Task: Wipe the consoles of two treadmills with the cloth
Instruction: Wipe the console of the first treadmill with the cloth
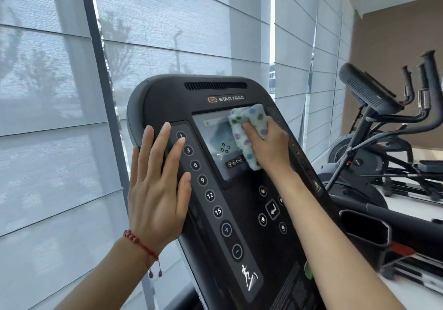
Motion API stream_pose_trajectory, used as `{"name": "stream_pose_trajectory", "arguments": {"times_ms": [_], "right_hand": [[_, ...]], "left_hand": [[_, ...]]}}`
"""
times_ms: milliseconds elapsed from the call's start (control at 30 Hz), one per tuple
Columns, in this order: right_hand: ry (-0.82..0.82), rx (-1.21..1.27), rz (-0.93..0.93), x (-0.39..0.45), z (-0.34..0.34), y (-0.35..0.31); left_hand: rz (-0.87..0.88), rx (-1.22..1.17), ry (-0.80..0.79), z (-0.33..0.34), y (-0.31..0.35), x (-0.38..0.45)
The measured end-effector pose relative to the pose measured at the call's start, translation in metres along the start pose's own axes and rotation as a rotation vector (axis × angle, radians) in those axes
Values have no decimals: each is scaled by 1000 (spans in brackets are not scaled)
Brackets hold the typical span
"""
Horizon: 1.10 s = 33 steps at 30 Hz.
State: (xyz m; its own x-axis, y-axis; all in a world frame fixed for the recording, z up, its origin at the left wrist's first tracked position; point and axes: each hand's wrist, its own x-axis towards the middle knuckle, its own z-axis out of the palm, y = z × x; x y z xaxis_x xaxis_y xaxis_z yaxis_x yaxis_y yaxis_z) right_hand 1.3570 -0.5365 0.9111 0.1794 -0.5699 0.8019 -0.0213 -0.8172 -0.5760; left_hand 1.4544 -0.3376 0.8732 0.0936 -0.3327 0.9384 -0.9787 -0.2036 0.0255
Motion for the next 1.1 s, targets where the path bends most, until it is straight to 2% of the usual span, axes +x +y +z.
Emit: {"name": "stream_pose_trajectory", "arguments": {"times_ms": [167,267,433,733,933,1100], "right_hand": [[-42,85,-205,-36,13,-34],[-47,80,-244,-33,14,-28],[45,62,-78,0,1,13],[78,-76,158,48,-20,78],[55,-66,213,37,-16,63],[37,-26,125,4,-3,21]], "left_hand": [[8,-7,2,-1,0,1],[15,-1,0,-1,0,0],[15,7,7,-2,-1,0],[21,17,11,0,0,-2],[3,8,21,2,0,-2],[1,8,15,1,1,-2]]}}
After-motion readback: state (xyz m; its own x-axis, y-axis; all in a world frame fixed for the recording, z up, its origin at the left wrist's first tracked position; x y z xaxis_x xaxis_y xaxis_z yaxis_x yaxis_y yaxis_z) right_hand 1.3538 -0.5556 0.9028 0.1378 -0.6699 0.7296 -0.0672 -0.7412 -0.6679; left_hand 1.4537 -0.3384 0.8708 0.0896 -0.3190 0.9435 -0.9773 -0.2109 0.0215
